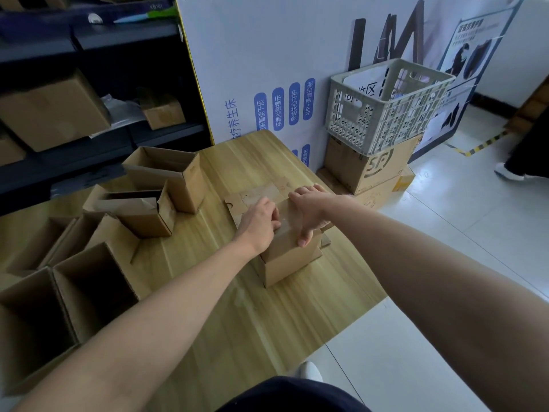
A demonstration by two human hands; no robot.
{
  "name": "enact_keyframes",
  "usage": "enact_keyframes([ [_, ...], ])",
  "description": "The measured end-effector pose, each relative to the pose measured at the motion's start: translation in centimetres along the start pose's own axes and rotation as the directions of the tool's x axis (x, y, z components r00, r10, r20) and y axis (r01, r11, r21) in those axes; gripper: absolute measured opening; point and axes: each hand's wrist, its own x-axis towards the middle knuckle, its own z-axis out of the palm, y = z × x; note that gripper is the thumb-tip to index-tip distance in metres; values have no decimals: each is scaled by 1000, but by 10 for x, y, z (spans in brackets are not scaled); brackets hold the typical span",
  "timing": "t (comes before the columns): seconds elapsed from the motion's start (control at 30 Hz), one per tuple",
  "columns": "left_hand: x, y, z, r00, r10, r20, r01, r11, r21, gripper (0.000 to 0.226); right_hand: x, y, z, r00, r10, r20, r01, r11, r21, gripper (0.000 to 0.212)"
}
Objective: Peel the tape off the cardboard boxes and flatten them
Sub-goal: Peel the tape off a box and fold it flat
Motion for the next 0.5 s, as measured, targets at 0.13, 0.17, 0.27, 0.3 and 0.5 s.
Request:
enact_keyframes([
  [0.13,-2,-6,-4,998,-23,-57,20,997,-69,15,2,-3,-3,1000,5,19,-4,1000,-14,121],
  [0.17,-4,-6,-4,998,-17,-67,13,998,-62,14,2,-4,-3,1000,9,22,-9,1000,-19,121],
  [0.27,-4,-5,-1,996,-2,-85,-2,999,-44,12,4,-3,-3,999,12,34,-11,1000,-25,122],
  [0.3,-3,-4,-1,997,-4,-83,0,999,-44,12,5,-3,-2,999,12,32,-12,1000,-23,122],
  [0.5,3,1,-3,1000,-22,-18,22,999,-48,4,5,-4,-2,999,15,37,-13,998,-63,122],
])
